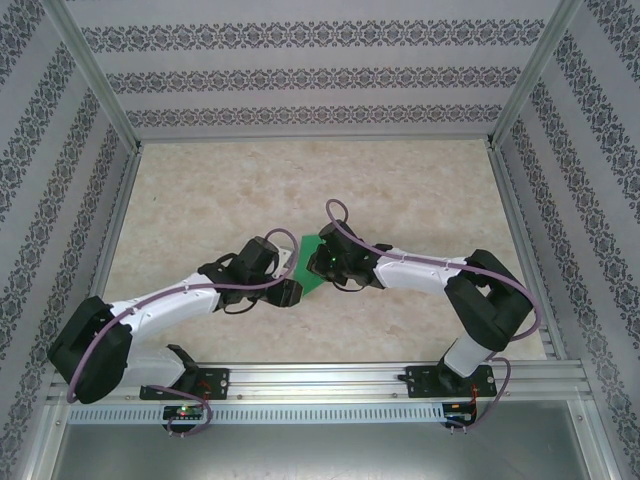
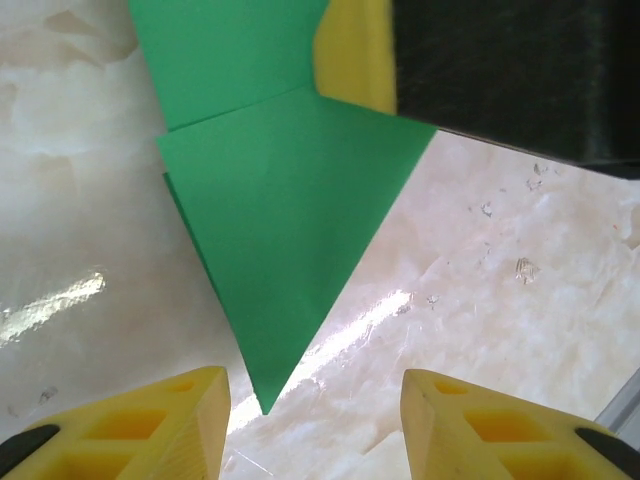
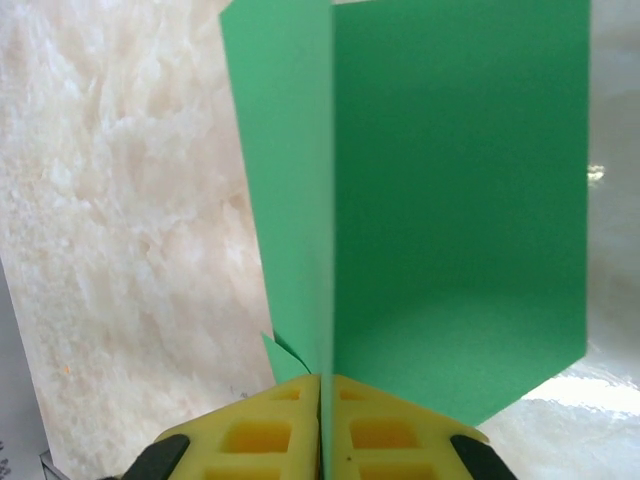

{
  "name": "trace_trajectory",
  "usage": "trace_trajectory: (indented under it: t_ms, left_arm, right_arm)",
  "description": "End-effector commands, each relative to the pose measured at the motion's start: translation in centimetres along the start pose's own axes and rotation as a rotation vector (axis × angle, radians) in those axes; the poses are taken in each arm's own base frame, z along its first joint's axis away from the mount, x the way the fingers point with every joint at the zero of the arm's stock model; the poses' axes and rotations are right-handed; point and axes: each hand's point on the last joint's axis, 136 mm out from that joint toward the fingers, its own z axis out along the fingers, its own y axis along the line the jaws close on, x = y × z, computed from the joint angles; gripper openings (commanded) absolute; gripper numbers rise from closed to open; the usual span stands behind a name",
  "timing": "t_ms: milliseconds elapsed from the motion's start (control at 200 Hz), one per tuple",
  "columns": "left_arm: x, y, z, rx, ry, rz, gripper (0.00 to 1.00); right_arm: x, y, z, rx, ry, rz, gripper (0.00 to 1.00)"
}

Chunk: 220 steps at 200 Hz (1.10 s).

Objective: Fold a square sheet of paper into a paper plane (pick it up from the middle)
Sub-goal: Fourth fold the wing at the center of the table.

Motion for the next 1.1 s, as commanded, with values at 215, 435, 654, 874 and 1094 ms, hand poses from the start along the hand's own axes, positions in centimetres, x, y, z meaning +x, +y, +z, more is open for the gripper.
trace_trajectory:
  t_ms: [215,435,654,874,1094]
  left_arm:
    - [-1.3,0.5,1.6,-0.175,-0.052,0.093,0.5]
    - [-1.9,0.5,2.7,-0.25,-0.103,0.092,0.48]
    - [-1.9,-0.3,3.8,-0.26,-0.109,0.114,0.43]
    - [-1.8,0.0,4.5,-0.29,-0.108,0.112,0.37]
    - [-1.7,0.3,4.6,-0.326,-0.107,0.12,0.3]
  right_arm:
    - [-0.3,1.2,1.6,-0.013,0.03,0.0,0.1]
    - [-0.4,1.0,1.9,-0.023,0.053,0.005,0.1]
    - [-0.8,0.8,1.5,-0.025,0.054,0.005,0.12]
    - [-1.0,0.8,1.2,-0.034,0.066,-0.004,0.19]
    - [-1.6,1.0,0.6,-0.045,0.064,-0.024,0.26]
